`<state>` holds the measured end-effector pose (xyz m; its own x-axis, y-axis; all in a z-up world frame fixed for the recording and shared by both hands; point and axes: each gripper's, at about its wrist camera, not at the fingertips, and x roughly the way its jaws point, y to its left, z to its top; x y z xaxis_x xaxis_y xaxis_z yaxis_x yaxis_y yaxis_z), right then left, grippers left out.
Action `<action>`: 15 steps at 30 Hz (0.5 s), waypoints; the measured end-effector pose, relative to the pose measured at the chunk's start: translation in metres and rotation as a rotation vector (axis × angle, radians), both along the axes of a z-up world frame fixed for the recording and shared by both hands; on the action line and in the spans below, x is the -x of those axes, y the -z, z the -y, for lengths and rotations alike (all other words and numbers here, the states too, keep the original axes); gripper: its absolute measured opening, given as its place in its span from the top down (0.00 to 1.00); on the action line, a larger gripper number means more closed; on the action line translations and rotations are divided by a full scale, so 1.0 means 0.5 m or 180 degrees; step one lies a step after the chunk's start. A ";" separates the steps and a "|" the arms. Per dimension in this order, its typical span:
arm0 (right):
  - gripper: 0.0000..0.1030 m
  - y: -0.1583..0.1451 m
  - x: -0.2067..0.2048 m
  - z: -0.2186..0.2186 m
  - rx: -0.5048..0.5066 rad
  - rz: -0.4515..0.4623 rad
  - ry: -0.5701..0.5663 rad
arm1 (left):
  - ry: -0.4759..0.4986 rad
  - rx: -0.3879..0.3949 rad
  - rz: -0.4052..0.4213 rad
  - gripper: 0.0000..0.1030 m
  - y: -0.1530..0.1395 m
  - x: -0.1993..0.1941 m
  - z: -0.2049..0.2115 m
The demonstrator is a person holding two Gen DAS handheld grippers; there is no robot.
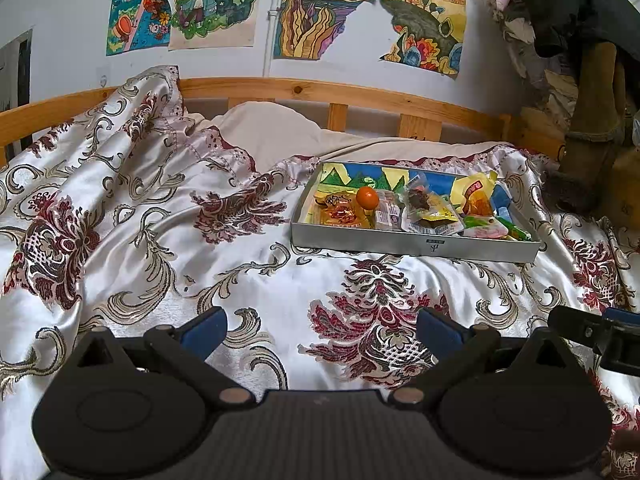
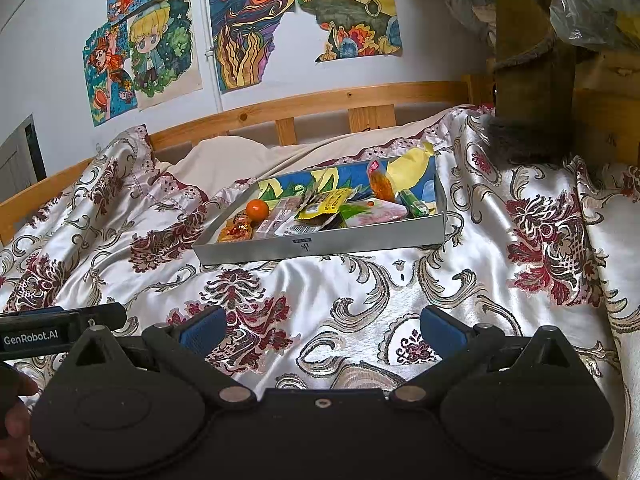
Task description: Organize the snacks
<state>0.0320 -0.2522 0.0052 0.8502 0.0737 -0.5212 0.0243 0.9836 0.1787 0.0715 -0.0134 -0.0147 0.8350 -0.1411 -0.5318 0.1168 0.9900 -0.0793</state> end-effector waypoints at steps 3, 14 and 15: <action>0.01 0.000 0.000 0.000 0.0001 0.0003 0.0000 | 0.0007 0.0000 -0.0013 0.00 0.000 0.000 0.000; 0.01 0.000 0.000 0.000 0.0003 -0.0001 0.0001 | 0.0000 -0.0023 0.0000 0.00 -0.001 0.001 0.003; 0.01 0.000 0.000 0.000 0.0002 -0.0003 0.0001 | -0.0001 -0.0030 -0.0005 0.00 -0.001 0.000 0.004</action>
<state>0.0322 -0.2520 0.0051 0.8498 0.0730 -0.5220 0.0248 0.9837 0.1780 0.0714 -0.0156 -0.0144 0.8343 -0.1358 -0.5343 0.1163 0.9907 -0.0702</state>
